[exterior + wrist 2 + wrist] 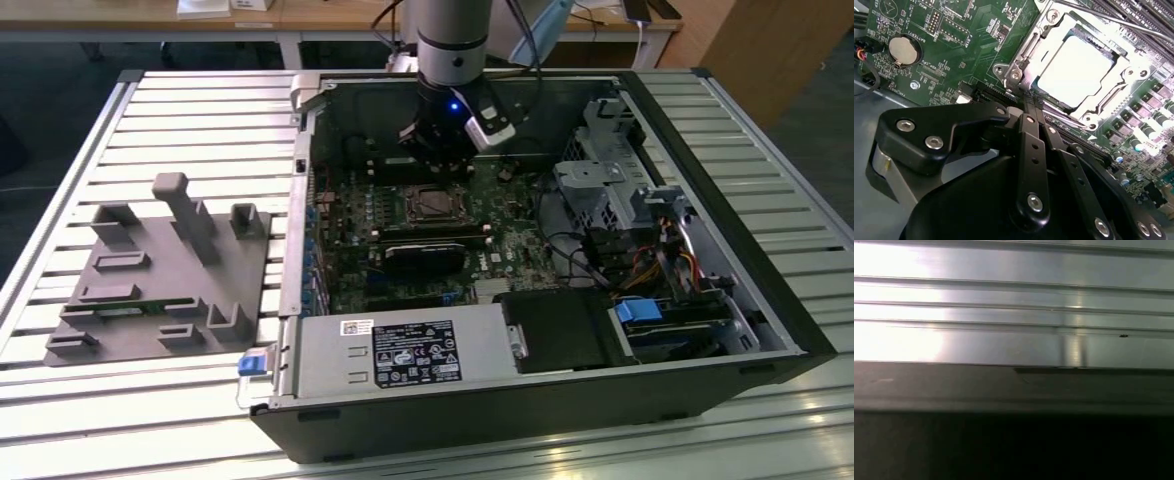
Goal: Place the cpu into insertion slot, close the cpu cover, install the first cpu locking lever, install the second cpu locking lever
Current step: 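Install the first cpu locking lever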
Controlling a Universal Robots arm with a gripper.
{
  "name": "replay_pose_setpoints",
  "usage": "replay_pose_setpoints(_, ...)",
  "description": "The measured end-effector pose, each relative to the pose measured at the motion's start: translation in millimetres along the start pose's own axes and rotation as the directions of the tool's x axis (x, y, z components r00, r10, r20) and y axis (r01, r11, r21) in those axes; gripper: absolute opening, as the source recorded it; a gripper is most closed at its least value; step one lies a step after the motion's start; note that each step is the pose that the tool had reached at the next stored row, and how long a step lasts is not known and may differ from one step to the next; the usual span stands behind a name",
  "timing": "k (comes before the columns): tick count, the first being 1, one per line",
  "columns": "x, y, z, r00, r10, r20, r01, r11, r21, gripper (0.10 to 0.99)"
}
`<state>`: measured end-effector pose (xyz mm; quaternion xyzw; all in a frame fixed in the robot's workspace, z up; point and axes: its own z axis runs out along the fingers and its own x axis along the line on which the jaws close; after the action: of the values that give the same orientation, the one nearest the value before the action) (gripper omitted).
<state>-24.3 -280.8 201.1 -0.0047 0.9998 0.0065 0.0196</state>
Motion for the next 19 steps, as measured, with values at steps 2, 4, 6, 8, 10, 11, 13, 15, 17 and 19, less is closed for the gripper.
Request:
replay_pose_setpoints(2,-0.2,0.4,0.9,1.0,0.0,0.0,0.0,1.0,0.006,0.106)
replay_pose_setpoints(4,-0.4,0.9,1.6,1.0,-0.001,-0.0003,0.001,0.9999,0.013,0.106)
replay_pose_setpoints(6,-0.8,1.8,2.5,1.0,-0.001,-0.0003,0.001,0.9998,0.018,0.106)
replay_pose_setpoints(8,-1.1,2.9,3.6,1.0,-0.001,-0.0002,0.001,0.9998,0.021,0.106)
replay_pose_setpoints(10,-1.3,4.0,4.3,1.0,-0.001,-0.0005,0.001,0.9998,0.022,0.106)
replay_pose_setpoints(11,-1.3,4.4,4.5,1.0,-0.001,-0.0006,0.001,0.9998,0.022,0.106)
replay_pose_setpoints(13,-1.4,4.8,4.6,1.0,-0.001,-0.0004,0.001,0.9998,0.022,0.106)
replay_pose_setpoints(15,-1.5,5.0,4.3,1.0,-0.001,-0.0001,0.001,0.9998,0.021,0.106)
replay_pose_setpoints(17,-1.7,5.2,1.7,1.0,-0.001,0.0006,0.001,0.9998,0.02,0.106)
replay_pose_setpoints(19,-1.7,5.0,-3.3,1.0,-0.001,0.0,0.001,0.9998,0.022,0.106)
